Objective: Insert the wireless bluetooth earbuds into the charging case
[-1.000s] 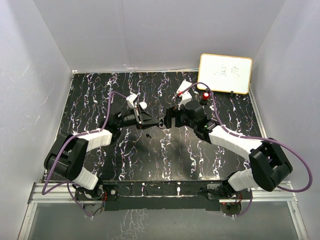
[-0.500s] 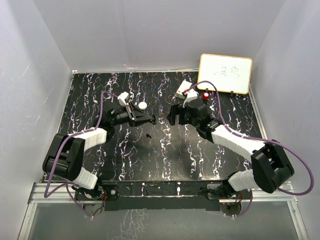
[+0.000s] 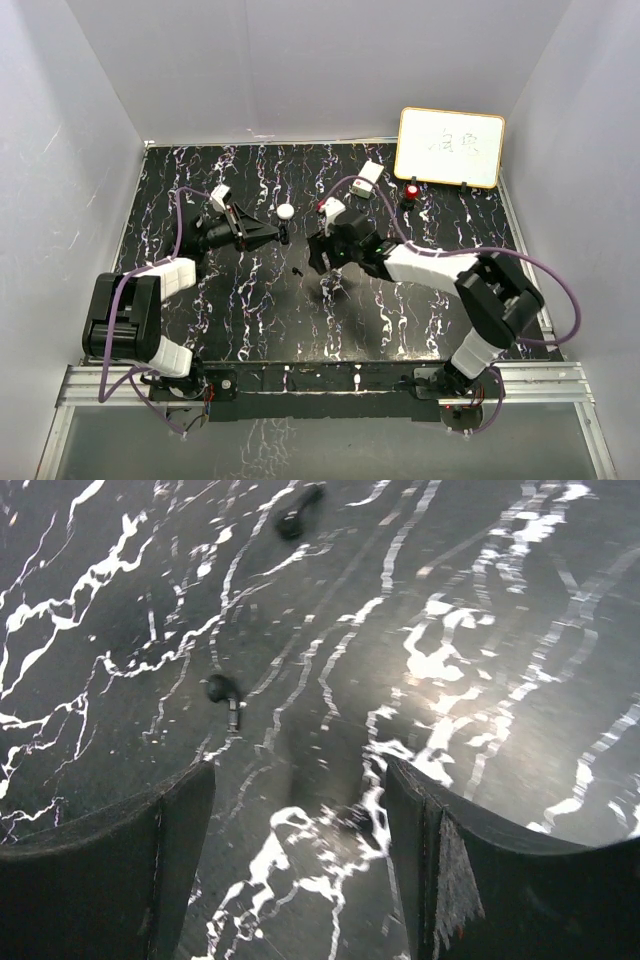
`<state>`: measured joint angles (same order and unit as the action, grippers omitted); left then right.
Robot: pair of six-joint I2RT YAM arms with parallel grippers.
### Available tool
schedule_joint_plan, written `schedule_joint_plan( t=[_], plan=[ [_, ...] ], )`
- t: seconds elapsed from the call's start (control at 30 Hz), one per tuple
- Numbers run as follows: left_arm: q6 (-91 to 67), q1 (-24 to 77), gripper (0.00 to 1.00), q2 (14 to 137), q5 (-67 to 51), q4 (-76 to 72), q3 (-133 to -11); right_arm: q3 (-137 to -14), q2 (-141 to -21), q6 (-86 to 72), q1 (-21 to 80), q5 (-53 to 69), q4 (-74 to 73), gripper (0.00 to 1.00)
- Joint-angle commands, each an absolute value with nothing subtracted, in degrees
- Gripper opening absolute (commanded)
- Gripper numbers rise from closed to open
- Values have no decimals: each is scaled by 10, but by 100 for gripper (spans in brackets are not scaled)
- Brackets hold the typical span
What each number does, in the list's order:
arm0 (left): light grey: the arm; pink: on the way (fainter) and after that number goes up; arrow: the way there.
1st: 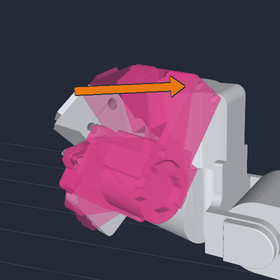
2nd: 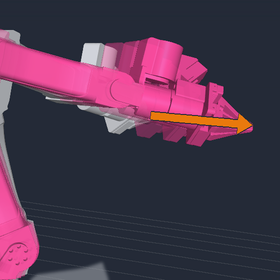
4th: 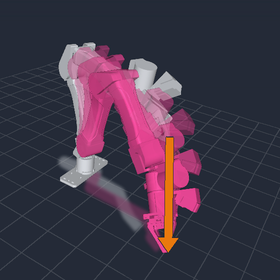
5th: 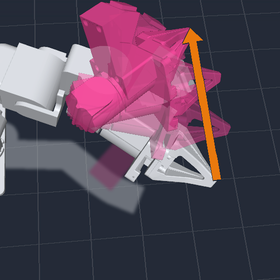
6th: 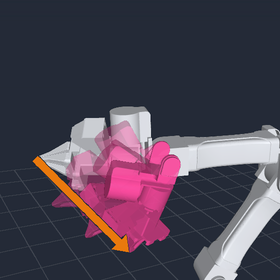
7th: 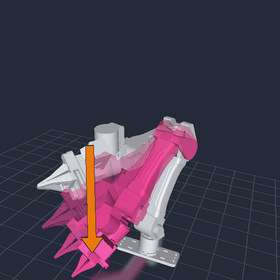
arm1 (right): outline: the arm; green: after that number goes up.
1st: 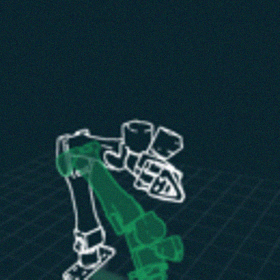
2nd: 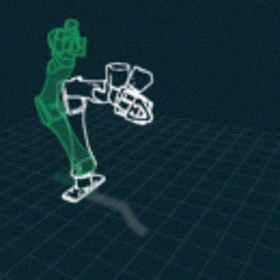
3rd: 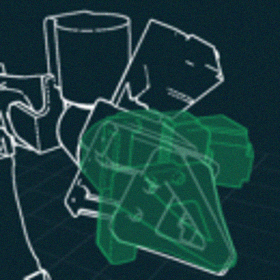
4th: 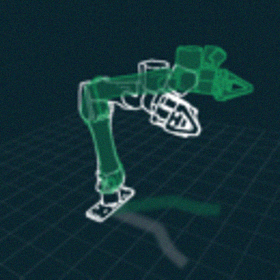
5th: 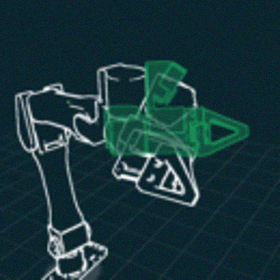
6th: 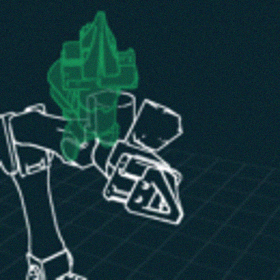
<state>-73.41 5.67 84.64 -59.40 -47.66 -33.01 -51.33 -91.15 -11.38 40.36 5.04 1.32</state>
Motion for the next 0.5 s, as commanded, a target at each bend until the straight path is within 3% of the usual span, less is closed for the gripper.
schedule_joint_plan(
  t=[0.0,0.47],
  plan=[
    [-754,37,0,817,-637,-506,-324,-563,-945,-87,436,48,34,66],
    [-760,-35,0,787,-675,-506,-299,-671,-1076,-89,444,42,48,64]
  ],
)
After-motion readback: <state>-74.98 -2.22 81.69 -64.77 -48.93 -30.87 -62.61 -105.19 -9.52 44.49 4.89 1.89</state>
